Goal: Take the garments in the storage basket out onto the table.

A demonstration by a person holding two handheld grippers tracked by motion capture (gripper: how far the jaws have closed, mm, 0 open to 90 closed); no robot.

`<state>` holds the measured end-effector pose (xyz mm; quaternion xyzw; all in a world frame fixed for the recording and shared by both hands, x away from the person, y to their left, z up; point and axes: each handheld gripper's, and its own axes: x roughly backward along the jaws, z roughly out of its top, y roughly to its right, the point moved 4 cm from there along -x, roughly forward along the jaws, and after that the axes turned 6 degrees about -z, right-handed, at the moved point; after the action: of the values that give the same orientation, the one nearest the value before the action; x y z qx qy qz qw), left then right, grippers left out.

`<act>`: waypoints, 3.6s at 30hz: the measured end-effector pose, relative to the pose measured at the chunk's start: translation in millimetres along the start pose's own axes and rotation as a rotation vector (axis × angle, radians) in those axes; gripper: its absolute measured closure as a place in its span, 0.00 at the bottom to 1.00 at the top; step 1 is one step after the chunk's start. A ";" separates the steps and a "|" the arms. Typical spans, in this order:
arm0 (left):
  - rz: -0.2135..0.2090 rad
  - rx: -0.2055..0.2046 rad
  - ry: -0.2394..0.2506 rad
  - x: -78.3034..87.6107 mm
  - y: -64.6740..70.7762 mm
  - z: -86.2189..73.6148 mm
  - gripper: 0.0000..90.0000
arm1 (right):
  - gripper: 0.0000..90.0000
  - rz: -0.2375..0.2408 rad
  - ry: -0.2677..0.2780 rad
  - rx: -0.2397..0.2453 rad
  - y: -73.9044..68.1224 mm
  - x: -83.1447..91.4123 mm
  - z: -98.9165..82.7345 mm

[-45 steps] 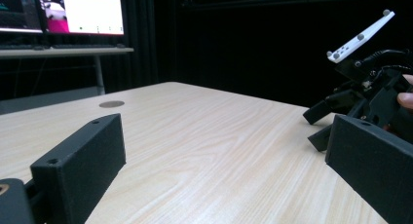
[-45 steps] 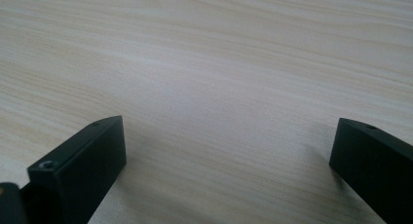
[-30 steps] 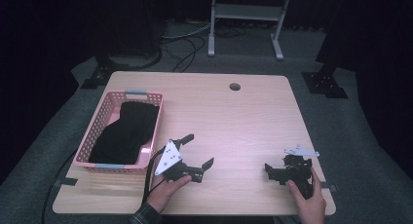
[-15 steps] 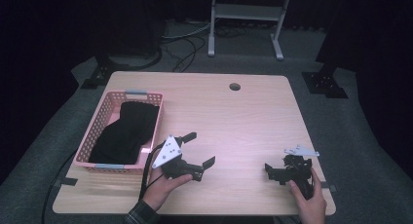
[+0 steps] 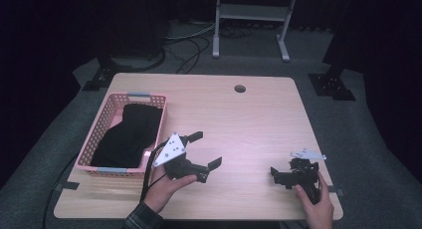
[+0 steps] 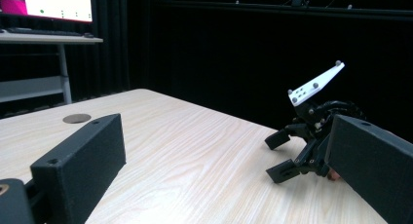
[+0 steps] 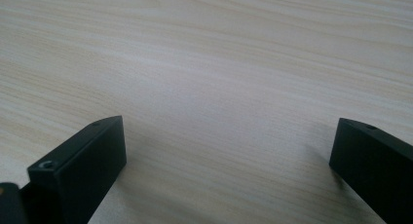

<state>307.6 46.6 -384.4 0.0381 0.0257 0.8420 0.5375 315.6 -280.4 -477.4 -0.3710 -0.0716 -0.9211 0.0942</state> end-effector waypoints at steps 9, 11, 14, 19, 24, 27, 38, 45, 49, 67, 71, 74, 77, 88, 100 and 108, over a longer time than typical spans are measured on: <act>-0.001 0.002 -0.029 -4.4 -2.0 11.4 0.00 | 0.00 0.000 0.000 0.000 0.0 0.0 0.0; -0.005 0.004 -0.038 -5.4 -2.3 13.2 0.00 | 0.00 0.000 0.000 0.000 0.0 0.0 0.0; -0.009 0.007 -0.057 -6.7 -3.3 14.4 0.00 | 0.00 0.000 -0.001 -0.001 -0.1 0.0 0.0; -0.011 0.017 -0.070 -8.5 -6.0 17.5 0.00 | 0.00 0.000 -0.001 -0.001 -0.1 0.0 0.0; -0.010 0.022 -0.066 -9.7 -8.1 27.0 0.00 | 0.00 0.000 0.000 0.000 0.0 0.0 0.0; -0.016 0.020 -0.067 -10.5 -8.4 33.9 0.00 | 0.00 0.000 0.000 -0.001 -0.1 0.0 0.0; -0.025 0.010 -0.059 -9.4 -8.9 63.1 0.00 | 0.00 0.000 0.000 -0.002 -0.1 0.0 0.0; -0.056 0.003 -0.070 -10.1 -7.1 77.3 0.00 | 0.00 0.000 0.000 -0.001 -0.1 0.0 0.0; -0.067 -0.007 -0.076 -11.3 -5.1 83.7 0.00 | 0.00 0.001 0.000 -0.001 -0.1 0.0 0.0; -0.094 -0.031 -0.084 -0.4 -6.7 103.2 0.00 | 0.00 0.000 0.000 0.000 0.0 0.1 0.0; -0.092 -0.041 -0.088 4.9 -6.0 102.6 0.00 | 0.00 0.000 -0.001 0.000 0.0 0.1 0.0; -0.081 -0.050 -0.093 8.8 -6.8 102.2 0.00 | 0.00 0.000 -0.001 0.000 0.0 0.1 0.0; -0.070 -0.053 -0.086 13.7 -8.4 103.4 0.00 | 0.00 0.000 0.000 0.000 0.0 0.0 0.0; -0.042 -0.053 -0.063 29.8 -16.8 109.8 0.00 | 0.00 0.000 0.000 -0.001 -0.1 0.0 0.0; -0.007 -0.050 -0.039 42.8 -28.9 113.3 0.00 | 0.00 0.000 -0.001 0.000 0.0 0.1 0.0; 0.029 -0.056 -0.034 56.3 -38.2 115.8 0.00 | 0.00 0.000 0.000 0.000 0.0 0.0 0.0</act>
<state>329.2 114.0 -270.3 0.0375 -0.0076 0.8495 0.5262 315.6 -280.4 -477.4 -0.3710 -0.0715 -0.9211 0.0942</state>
